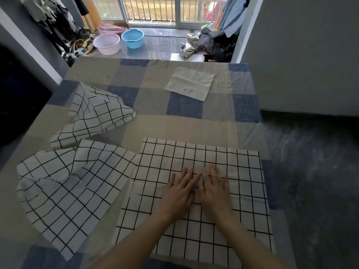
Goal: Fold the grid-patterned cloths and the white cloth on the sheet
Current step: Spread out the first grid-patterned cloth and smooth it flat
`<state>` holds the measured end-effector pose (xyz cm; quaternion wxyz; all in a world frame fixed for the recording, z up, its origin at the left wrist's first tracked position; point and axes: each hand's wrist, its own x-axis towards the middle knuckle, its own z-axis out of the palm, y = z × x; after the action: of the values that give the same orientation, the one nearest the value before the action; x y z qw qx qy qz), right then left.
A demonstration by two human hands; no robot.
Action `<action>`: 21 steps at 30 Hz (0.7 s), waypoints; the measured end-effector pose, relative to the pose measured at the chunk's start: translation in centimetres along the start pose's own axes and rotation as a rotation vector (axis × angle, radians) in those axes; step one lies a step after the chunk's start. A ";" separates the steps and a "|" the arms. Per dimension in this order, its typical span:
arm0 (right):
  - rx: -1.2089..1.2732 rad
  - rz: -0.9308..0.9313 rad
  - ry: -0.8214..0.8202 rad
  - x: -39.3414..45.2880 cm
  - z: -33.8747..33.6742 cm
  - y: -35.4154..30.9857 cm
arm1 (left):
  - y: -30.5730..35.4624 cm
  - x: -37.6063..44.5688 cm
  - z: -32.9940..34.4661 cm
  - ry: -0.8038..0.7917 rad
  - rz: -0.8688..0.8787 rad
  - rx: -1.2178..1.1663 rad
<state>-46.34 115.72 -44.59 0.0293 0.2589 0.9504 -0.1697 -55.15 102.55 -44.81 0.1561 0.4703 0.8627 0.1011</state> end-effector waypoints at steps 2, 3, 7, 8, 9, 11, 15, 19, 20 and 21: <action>-0.047 -0.025 -0.015 -0.2 0.6 1.0 | -0.9 0.2 0.3 -0.001 -0.008 0.064; -0.069 -0.042 -0.034 -0.3 0.5 1.7 | -1.6 0.0 0.2 0.000 -0.012 0.082; -0.086 0.052 -0.029 -1.8 -1.7 8.5 | -6.4 -2.3 -0.6 0.043 -0.110 0.097; -0.085 0.092 -0.031 -2.3 -2.5 10.4 | -7.5 -3.1 -0.9 0.054 -0.140 0.115; -0.094 0.123 -0.047 -2.7 -3.2 11.9 | -8.4 -3.7 -1.2 0.056 -0.166 0.118; -0.113 0.161 -0.068 -2.8 -3.8 12.9 | -8.7 -4.0 -1.5 0.048 -0.211 0.079; -0.018 0.161 0.062 -1.1 -4.0 8.9 | -5.1 -1.5 -1.9 0.103 -0.231 -0.031; 0.022 -0.076 0.073 3.3 -2.7 1.8 | -1.3 3.5 -1.5 0.076 -0.108 -0.043; 0.037 -0.104 0.039 4.3 -2.1 0.4 | -0.9 4.6 -1.2 0.032 -0.102 -0.045; 0.046 -0.103 -0.001 5.1 -1.5 -0.6 | -0.7 5.5 -0.9 -0.012 -0.105 -0.030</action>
<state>-51.02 118.19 -43.74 0.0150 0.2099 0.9583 -0.1931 -58.84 106.77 -45.16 0.1733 0.4227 0.8836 0.1029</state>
